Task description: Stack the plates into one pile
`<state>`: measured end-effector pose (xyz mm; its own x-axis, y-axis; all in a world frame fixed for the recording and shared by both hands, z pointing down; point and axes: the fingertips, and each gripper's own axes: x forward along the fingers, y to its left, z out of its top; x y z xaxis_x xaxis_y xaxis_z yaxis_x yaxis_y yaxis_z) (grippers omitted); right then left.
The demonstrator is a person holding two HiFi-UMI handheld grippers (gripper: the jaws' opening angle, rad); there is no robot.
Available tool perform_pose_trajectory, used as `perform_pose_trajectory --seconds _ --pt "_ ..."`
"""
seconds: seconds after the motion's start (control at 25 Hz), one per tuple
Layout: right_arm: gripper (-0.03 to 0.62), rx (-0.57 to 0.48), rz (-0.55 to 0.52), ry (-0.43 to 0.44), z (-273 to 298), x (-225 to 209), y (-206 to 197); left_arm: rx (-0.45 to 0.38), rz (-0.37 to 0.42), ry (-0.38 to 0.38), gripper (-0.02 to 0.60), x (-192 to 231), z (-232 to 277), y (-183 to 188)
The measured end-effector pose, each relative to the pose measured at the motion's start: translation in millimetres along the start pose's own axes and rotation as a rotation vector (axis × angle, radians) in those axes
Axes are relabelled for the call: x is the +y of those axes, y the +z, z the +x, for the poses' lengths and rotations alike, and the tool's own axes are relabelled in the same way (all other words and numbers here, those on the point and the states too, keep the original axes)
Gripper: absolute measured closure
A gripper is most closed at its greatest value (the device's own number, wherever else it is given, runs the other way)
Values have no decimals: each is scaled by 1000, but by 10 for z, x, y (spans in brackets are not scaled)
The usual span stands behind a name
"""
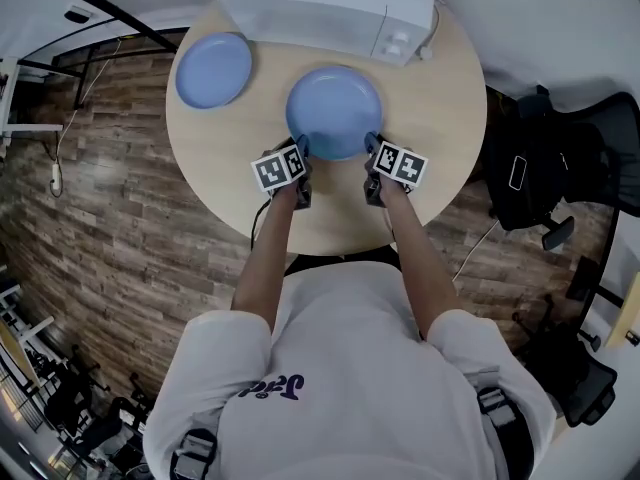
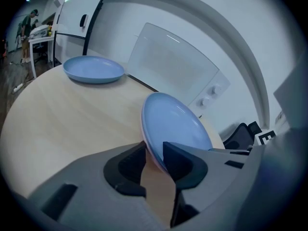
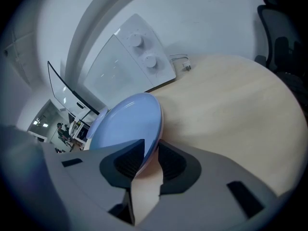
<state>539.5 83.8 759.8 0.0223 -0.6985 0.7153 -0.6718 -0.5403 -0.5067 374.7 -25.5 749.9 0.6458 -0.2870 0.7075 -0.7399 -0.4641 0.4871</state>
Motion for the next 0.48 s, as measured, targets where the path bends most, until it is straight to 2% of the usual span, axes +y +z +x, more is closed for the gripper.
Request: perform_pose_trajectory --seconds 0.48 --pt "494 -15 -82 78 -324 825 -596 -99 -108 -2 471 602 -958 -261"
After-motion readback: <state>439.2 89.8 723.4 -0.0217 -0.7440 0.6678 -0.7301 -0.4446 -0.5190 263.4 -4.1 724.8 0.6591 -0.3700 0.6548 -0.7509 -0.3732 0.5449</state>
